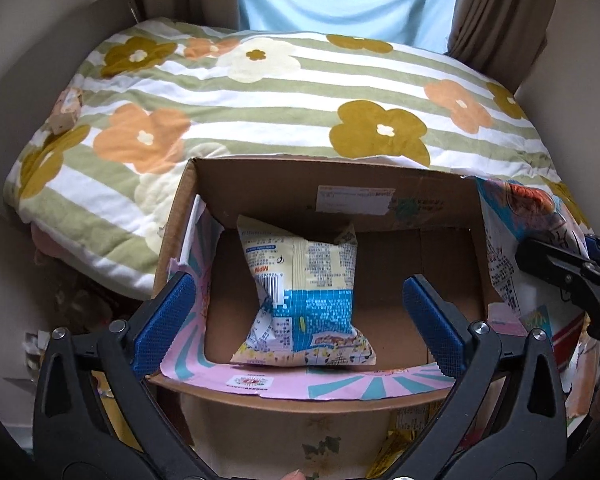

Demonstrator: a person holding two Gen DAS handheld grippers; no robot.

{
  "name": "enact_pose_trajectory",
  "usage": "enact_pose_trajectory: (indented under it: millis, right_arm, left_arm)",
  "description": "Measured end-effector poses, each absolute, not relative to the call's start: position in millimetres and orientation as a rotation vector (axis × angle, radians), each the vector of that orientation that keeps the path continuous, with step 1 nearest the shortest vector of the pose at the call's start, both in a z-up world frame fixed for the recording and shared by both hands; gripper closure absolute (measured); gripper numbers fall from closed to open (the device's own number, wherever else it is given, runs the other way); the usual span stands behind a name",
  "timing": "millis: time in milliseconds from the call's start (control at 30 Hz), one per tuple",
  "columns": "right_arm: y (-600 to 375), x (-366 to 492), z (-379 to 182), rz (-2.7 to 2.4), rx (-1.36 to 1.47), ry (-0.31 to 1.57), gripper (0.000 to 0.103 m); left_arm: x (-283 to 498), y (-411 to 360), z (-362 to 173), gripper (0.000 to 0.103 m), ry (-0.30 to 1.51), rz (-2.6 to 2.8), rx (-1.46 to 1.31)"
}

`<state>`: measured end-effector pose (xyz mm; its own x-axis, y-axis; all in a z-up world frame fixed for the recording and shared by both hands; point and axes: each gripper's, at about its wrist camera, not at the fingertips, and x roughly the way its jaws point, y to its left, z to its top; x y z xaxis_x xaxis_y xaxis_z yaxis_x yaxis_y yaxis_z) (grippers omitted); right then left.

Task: Organize snacks
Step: 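Carry both bags into the cardboard box and open both tools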

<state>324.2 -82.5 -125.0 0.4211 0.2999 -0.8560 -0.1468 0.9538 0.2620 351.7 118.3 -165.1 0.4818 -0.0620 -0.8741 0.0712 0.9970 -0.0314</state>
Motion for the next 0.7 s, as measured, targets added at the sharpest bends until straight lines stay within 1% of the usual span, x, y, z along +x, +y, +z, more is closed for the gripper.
enact_pose_trajectory:
  millis: [367, 567, 600, 633, 667, 700]
  right_arm:
    - [-70, 348, -165, 0.293, 0.160, 1.159, 0.045]
    - [-62, 354, -174, 0.269, 0.158, 1.189, 0.043]
    - [-62, 355, -176, 0.263, 0.169, 1.208, 0.039]
    - [-63, 355, -177, 0.258, 0.177, 1.209, 0.026]
    - [-64, 354, -176, 0.259, 0.179, 1.197, 0.019]
    - [-66, 352, -174, 0.265, 0.180, 1.181, 0.009]
  left_arm:
    - [336, 131, -168, 0.000, 1.070, -0.065, -0.015]
    - [332, 132, -165, 0.000, 1.067, -0.061, -0.028]
    - [331, 133, -164, 0.000, 1.065, -0.059, -0.026]
    - [329, 134, -163, 0.000, 1.063, -0.058, -0.026]
    - [327, 134, -162, 0.000, 1.062, -0.056, -0.025]
    - [325, 135, -160, 0.000, 1.060, -0.052, -0.023]
